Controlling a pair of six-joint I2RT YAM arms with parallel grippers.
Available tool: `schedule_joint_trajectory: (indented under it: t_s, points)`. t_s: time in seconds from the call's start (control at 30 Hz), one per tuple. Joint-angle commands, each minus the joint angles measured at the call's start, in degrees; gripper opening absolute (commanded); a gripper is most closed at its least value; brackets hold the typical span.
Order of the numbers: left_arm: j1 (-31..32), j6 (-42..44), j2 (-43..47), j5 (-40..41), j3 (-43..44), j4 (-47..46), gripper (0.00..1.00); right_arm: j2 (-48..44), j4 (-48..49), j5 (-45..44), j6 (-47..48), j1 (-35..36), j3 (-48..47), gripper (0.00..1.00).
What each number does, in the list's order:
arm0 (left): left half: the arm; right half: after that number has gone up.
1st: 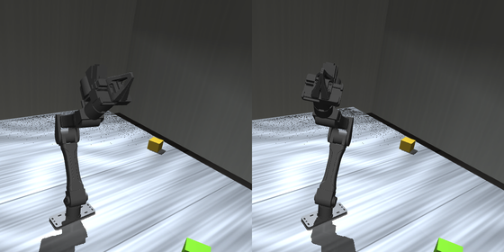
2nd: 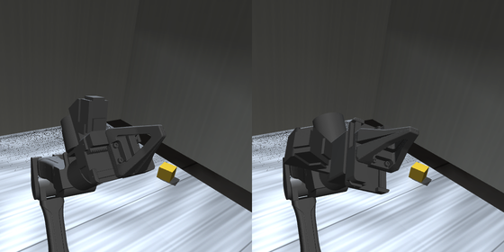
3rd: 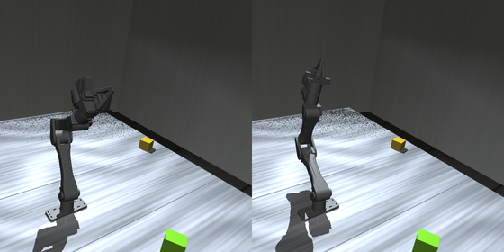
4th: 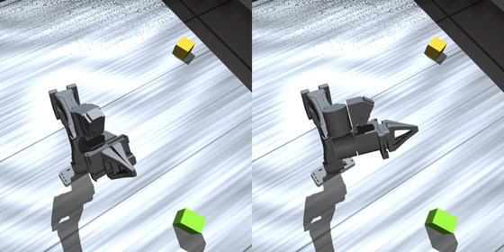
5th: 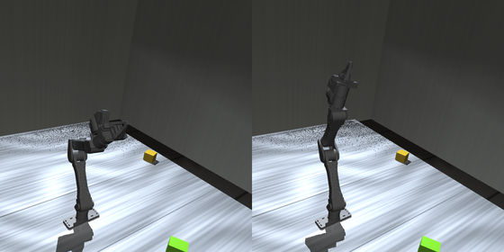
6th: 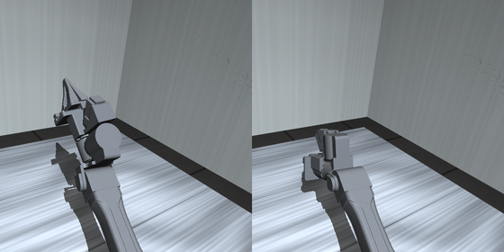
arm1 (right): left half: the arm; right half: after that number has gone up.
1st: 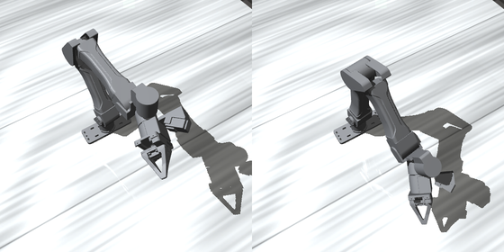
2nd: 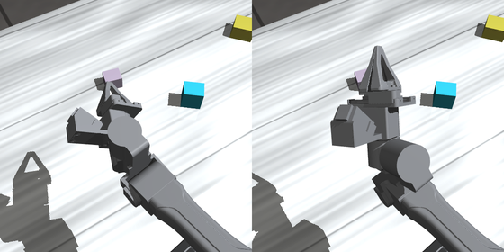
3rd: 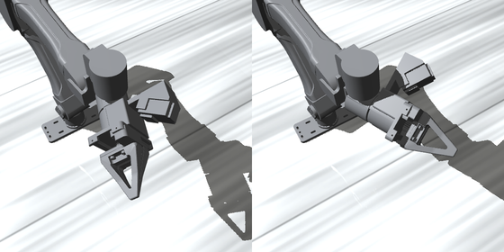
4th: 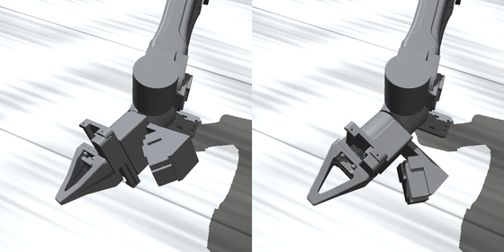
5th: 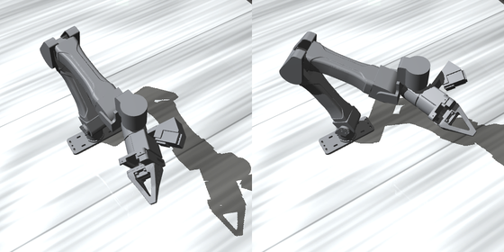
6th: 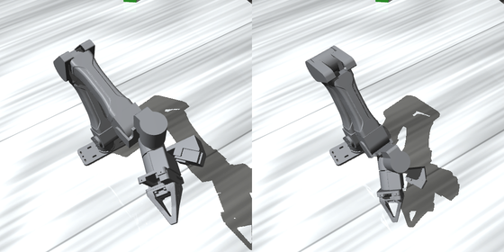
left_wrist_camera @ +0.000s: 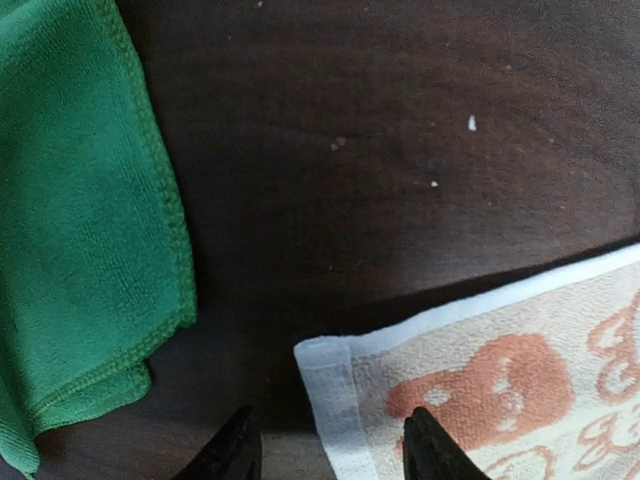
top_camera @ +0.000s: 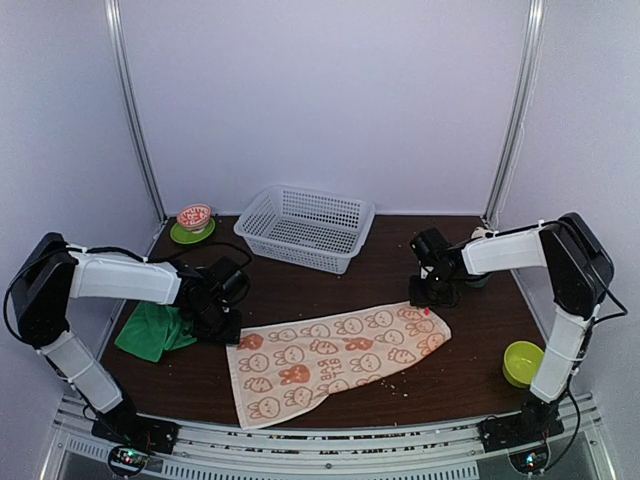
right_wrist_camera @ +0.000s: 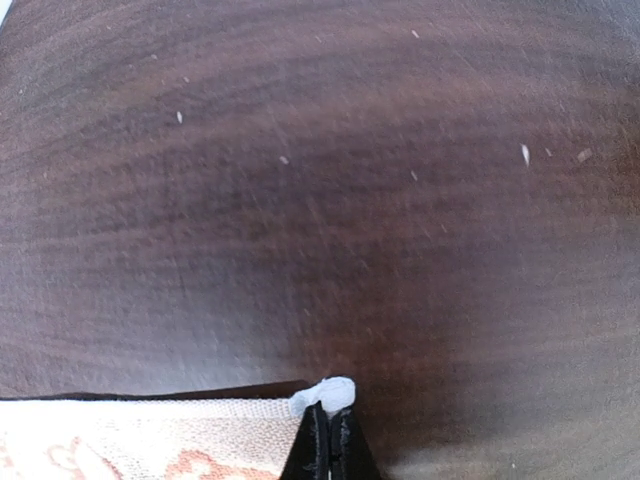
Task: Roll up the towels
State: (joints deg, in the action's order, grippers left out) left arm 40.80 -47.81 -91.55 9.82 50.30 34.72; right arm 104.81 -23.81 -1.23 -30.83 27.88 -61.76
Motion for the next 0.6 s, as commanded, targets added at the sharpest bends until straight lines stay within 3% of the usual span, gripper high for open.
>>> schedule_joint_trajectory:
  t_s: [0.0, 0.4, 0.57]
  points:
    - [-0.8, -4.4, -3.0, 0.1, 2.6, -0.8, 0.49, -2.9, 1.1, 0.8, -2.6, 0.3, 4.3, 0.00]
    - [-3.4, -3.8, -4.8, -0.3, 5.4, -2.1, 0.53, -5.1, 2.7, 1.6, -1.8, 0.4, 6.9, 0.00]
    - [-3.5, -3.4, -7.6, -2.4, 5.8, -3.1, 0.46, -5.0, 3.4, 2.1, -2.0, 0.4, 7.3, 0.00]
